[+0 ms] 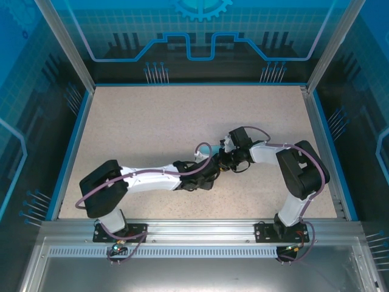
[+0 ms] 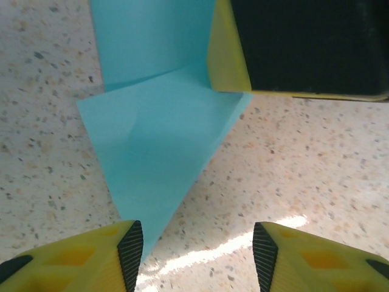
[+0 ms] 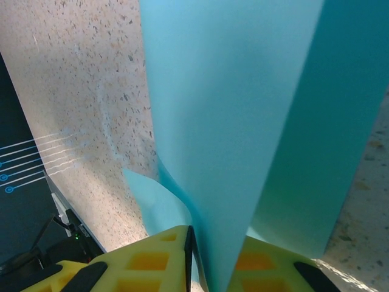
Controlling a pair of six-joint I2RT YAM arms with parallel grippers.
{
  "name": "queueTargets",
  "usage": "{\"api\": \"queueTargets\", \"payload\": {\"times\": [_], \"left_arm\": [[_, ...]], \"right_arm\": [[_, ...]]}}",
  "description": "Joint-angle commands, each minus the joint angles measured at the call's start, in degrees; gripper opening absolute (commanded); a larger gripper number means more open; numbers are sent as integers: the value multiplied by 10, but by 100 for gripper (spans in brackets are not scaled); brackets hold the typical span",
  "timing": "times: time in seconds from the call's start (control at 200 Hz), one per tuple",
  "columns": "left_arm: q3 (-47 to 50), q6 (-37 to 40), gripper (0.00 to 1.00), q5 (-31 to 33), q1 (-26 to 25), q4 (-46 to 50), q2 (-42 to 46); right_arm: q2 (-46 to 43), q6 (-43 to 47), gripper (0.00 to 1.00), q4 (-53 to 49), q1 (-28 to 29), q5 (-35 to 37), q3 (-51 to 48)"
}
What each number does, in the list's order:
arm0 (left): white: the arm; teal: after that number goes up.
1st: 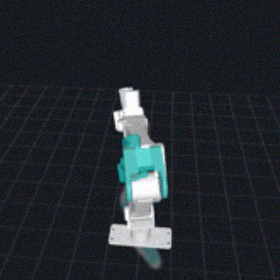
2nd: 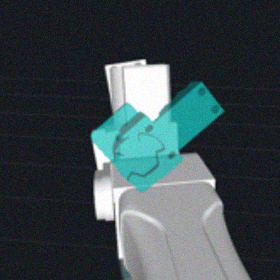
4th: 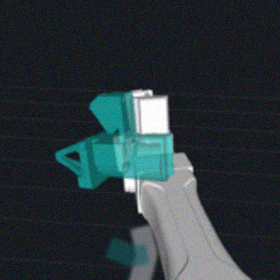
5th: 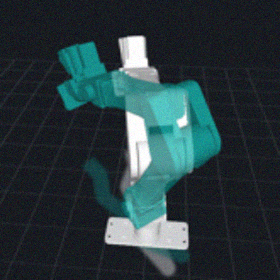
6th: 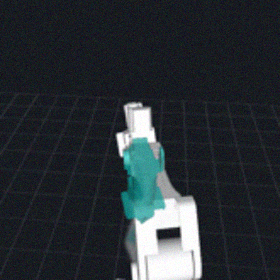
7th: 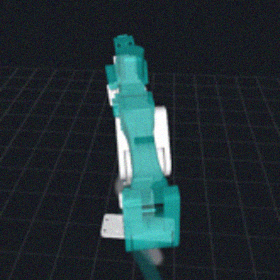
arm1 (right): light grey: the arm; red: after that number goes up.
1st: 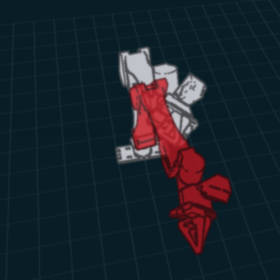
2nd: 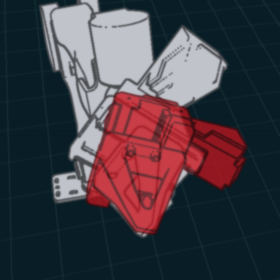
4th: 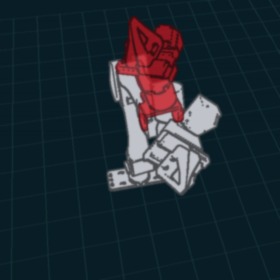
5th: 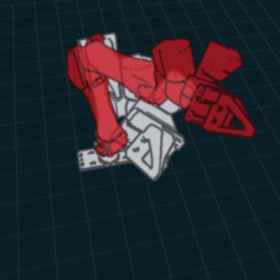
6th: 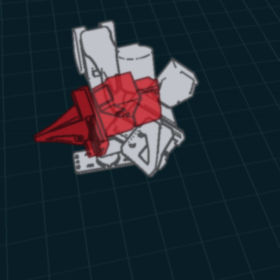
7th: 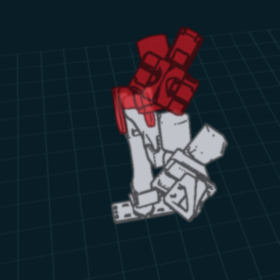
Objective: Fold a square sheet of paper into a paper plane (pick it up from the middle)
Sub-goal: Fourth fold the wing at the center of the table.
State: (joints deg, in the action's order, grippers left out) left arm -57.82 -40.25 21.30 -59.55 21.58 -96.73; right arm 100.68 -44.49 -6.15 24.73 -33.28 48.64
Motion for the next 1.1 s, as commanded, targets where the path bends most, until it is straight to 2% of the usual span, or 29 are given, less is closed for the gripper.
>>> {"api": "queueTargets", "payload": {"times": [0.0,0.2,0.395,0.85,0.955,1.095], "left_arm": [[-30,8,55,98,-15,49,-27],[-64,17,53,135,-26,65,-70],[-74,25,50,139,-28,64,-89],[-70,14,29,147,-28,69,-103],[-68,12,21,148,-29,69,-103],[-65,11,18,149,-29,67,-101]], "right_arm": [[-10,5,17,-16,4,-18,14],[-20,2,17,-17,4,-23,14],[-30,3,17,-27,3,-23,14],[-27,5,17,-34,3,-18,30],[-25,5,17,-36,2,-17,32],[-26,6,17,-39,2,-13,31]]}}
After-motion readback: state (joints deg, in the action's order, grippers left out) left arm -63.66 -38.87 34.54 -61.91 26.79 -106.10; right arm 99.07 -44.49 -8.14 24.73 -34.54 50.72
